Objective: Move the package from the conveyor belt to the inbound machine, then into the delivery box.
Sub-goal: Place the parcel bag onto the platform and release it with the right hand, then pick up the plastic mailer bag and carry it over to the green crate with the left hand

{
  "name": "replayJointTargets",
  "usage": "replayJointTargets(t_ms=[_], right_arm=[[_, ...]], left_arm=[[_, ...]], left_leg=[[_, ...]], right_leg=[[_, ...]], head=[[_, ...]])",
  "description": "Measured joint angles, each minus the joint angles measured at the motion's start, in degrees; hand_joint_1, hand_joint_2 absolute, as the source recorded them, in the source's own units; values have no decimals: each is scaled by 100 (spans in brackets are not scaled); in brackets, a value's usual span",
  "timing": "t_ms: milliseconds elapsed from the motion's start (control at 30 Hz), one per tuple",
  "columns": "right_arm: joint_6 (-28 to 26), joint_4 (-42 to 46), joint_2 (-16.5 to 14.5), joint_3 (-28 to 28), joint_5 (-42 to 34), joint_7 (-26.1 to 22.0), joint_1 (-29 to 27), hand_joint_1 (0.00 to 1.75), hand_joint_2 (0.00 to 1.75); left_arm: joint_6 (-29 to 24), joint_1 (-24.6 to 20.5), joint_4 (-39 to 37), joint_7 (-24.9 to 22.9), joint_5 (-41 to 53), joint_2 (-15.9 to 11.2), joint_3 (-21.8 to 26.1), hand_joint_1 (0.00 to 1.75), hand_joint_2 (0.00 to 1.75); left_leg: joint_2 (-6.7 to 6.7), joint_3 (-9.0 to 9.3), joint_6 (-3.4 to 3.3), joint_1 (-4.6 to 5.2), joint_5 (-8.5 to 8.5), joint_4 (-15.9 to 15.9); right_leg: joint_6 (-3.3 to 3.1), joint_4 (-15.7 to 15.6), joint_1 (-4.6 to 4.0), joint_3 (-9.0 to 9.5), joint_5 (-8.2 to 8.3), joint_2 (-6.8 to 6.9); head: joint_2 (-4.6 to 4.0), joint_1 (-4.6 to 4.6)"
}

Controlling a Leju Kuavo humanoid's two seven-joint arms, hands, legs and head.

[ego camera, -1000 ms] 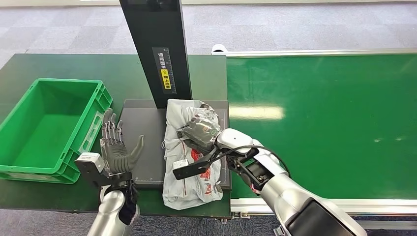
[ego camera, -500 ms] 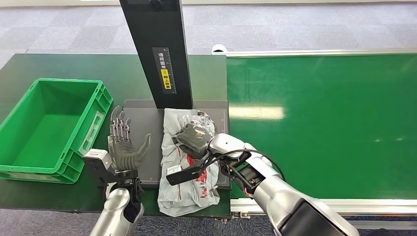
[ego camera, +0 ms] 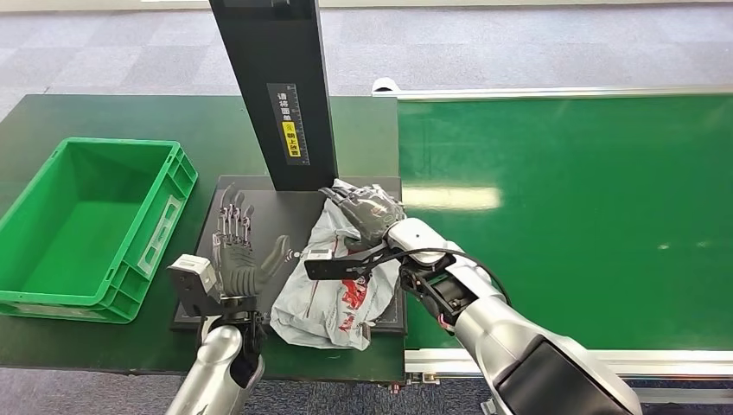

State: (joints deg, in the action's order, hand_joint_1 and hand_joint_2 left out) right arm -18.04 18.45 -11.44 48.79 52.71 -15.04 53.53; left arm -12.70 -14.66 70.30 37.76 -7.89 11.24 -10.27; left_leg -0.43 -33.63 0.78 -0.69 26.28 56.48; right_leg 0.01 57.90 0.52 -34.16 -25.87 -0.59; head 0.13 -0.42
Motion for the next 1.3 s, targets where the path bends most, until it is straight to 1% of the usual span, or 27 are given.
replayJointTargets(t_ms=[200, 300, 333, 367, 467, 533, 633, 767, 800, 933, 1000, 1033, 1100, 1133, 1167, 1233, 1267, 1300], right_arm=[[-697, -13, 52, -286, -194, -483, -4, 0, 175], [-793, -12, 58, -449, -331, -678, -11, 0, 175], [-736, -10, 56, -533, -512, -804, -18, 0, 175], [-605, -3, 48, -655, -813, -987, -29, 0, 175], [22, 75, -20, -1214, -1928, -1622, -75, 0, 175], [281, 150, -68, -1571, -2289, -1824, -89, 0, 175], [579, 274, -113, -1963, -2618, -1977, -113, 0, 175], [1168, 470, -136, -2399, -3178, -2173, -160, 0, 175], [1387, 519, -137, -2495, -3339, -2190, -169, 0, 175], [2541, 824, -130, -2894, -4209, -2188, -292, 0, 175], [2800, 1103, -108, -3058, -4648, -2121, -414, 0, 175], [2829, 1283, -91, -3139, -4894, -2050, -491, 0, 175], [2635, 1736, -40, -3290, -5321, -1838, -713, 0, 175], [2391, 1997, -9, -3343, -5413, -1718, -862, 0, 175], [2035, 2265, 26, -3376, -5363, -1605, -1034, 0, 175], [1212, 2763, 98, -3397, -4968, -1454, -1390, 0, 175], [900, 2964, 129, -3397, -4766, -1418, -1547, 0, 175], [718, 3137, 155, -3397, -4636, -1400, -1679, 0, 175]], left_arm=[[-40, -42, -103, 1, 0, 26, -42, 0, 175], [-63, -43, -132, 1, -1, 28, -58, 0, 175], [-78, -42, -136, 2, -2, 28, -60, 0, 175], [-101, -39, -138, 3, -7, 29, -61, 0, 175], [-178, -23, -138, 5, -38, 30, -56, 0, 175], [-186, -16, -138, 5, -48, 30, -55, 0, 175], [-191, -13, -138, 4, -50, 30, -53, 0, 175], [-192, -12, -137, 3, -50, 30, -51, 0, 175], [-192, -12, -136, 3, -50, 30, -51, 0, 175], [-215, -7, -136, 7, -54, 25, -48, 0, 175], [-262, 21, -121, 20, -65, 16, -43, 0, 175], [-285, 51, -100, 28, -78, 8, -38, 0, 175], [-301, 147, -12, 6, -101, -12, -18, 0, 175], [-286, 206, 55, -36, -105, -28, -3, 0, 175], [-262, 269, 132, -93, -105, -44, 15, 0, 175], [-199, 389, 296, -202, -102, -80, 51, 0, 175], [-172, 437, 368, -236, -98, -93, 67, 0, 175], [-152, 473, 430, -260, -93, -105, 80, 0, 175]], left_leg=[[0, 0, 0, 0, 0, 0], [0, 0, 0, 0, 0, 0], [0, -1, 0, 0, 0, 0], [0, -1, 0, 0, 0, 0], [-1, -1, 0, 0, 0, 0], [-2, -1, 0, 0, 0, 0], [-2, -1, 0, 0, 0, 0], [-2, -1, 0, 0, 0, 0], [-2, -1, 0, 0, 0, 0], [-3, -1, 0, 0, 0, 0], [-3, -1, 0, 0, 0, 0], [-3, -1, 0, 0, 0, 0], [-4, -1, 0, 0, 1, 0], [-5, -1, 0, 0, 1, 0], [-6, -2, 0, 0, 2, 0], [-5, -5, 0, 0, 3, -1], [-2, -5, 0, 0, 3, -1], [-1, -6, 0, 0, 3, -1]], right_leg=[[0, 0, 0, 0, 0, 0], [0, 0, 0, 1, 0, 0], [0, 0, 0, 1, 0, 0], [0, 0, 0, 2, 0, 0], [0, 0, 0, 2, 0, 0], [0, 0, 0, 2, 0, 0], [0, 0, 0, 2, 0, 1], [0, 0, 0, 2, 0, 1], [0, 0, 0, 2, 0, 1], [0, 0, 0, 2, 0, 1], [0, 0, 0, 1, 0, 1], [0, 0, 0, 1, 0, 1], [0, 0, 0, 1, -2, 1], [0, 0, 0, 1, -3, 1], [0, 0, 0, 1, -4, 1], [0, 0, 0, 0, -4, 1], [0, 0, 0, -1, -4, 0], [0, 0, 0, -2, -4, 0]], head=[[-1, -1], [-1, -1], [-1, -1], [-1, -1], [0, 0], [-1, -1], [-1, -1], [-1, 1], [-1, 0], [-2, -1], [-1, -1], [-1, -1], [-1, -1], [0, 0], [-1, 0], [-1, 0], [-2, 0], [-2, -1]])
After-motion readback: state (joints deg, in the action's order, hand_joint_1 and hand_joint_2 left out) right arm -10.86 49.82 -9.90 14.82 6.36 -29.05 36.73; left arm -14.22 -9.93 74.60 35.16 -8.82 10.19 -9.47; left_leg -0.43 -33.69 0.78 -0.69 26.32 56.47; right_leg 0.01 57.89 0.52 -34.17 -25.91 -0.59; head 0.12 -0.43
